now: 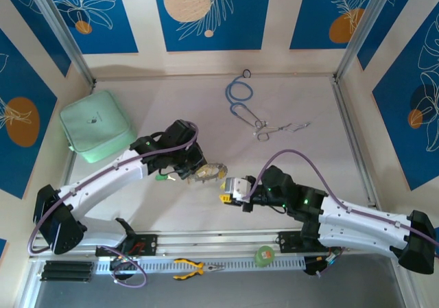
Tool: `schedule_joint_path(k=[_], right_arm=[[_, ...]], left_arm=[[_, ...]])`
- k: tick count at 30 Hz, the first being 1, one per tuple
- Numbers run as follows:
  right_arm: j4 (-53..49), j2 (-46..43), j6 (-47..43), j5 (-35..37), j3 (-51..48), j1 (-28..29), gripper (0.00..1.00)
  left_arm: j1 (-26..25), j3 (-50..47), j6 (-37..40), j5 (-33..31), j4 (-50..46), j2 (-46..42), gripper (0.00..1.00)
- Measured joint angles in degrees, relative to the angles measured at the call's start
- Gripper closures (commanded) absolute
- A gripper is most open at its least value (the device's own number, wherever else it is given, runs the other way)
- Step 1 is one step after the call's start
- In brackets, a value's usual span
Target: Put the keys on the keyring
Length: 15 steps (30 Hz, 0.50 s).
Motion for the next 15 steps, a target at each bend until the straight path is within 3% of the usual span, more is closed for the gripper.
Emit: schedule_joint_path(k=[15], right_arm=[[8.70,4.15,-7.85,7.65,-2.16,0.79,0.77]], left_arm=[[0.15,0.15,-6.10,5.44,-1.68,-0.13,1.00]])
